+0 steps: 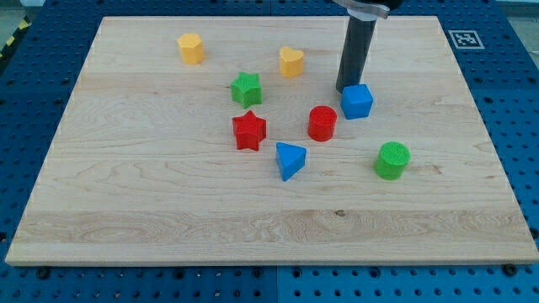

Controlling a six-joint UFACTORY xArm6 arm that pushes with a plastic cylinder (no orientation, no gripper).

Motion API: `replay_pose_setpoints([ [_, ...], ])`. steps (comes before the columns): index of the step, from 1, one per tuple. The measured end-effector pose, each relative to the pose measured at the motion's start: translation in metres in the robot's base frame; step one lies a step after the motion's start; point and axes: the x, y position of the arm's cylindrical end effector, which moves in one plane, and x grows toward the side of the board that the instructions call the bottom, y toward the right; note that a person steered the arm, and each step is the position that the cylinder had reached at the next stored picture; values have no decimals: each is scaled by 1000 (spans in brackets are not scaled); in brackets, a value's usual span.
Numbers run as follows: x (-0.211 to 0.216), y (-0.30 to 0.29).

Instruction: Move the blue cube above the green circle

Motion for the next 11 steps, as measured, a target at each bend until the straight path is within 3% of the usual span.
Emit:
replay_pose_setpoints([
  [3,21,-7],
  [5,23,-54],
  [11,52,-1],
])
